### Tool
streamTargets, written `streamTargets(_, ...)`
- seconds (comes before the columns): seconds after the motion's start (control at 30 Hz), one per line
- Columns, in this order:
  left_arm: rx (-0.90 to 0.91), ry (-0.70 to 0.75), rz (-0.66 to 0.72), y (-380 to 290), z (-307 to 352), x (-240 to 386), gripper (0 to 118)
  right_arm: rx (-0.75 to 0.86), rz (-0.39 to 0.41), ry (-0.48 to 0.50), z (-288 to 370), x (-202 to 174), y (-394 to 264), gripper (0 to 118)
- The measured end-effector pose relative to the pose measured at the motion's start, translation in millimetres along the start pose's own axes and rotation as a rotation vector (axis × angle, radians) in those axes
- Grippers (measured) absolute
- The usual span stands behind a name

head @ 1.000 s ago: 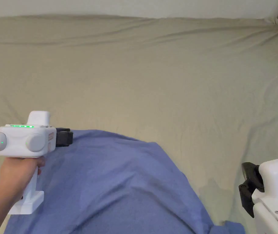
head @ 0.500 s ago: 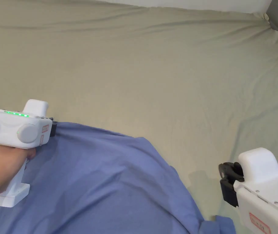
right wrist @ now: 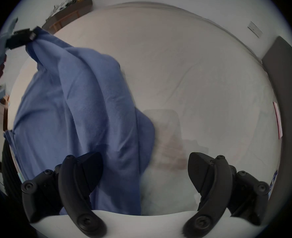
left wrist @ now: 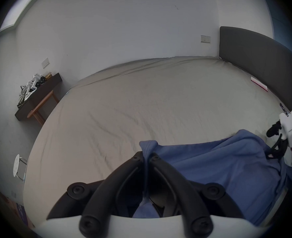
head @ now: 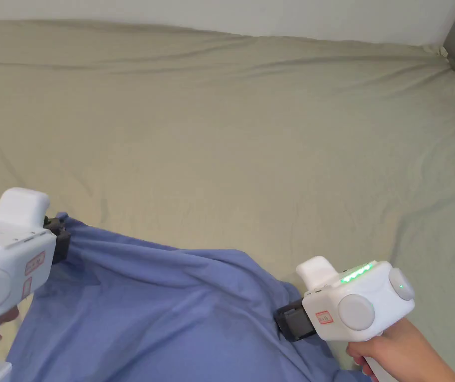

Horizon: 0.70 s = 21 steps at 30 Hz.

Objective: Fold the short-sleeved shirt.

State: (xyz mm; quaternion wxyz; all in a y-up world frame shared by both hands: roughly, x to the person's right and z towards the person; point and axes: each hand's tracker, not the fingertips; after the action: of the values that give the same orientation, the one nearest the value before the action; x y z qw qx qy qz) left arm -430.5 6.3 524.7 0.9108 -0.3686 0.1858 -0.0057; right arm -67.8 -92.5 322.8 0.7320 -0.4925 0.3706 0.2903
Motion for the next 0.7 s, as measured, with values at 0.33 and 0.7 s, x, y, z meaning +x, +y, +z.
streamTargets(0.33,-0.016,0.020,-0.036,-26,-3,1,2,0.037,0.054,0.026,13,-14,-9,3)
streamTargets(0.7,0.234,0.132,0.005,14,90,-19,2,0.408,0.046,-0.121,172,-15,-18,4)
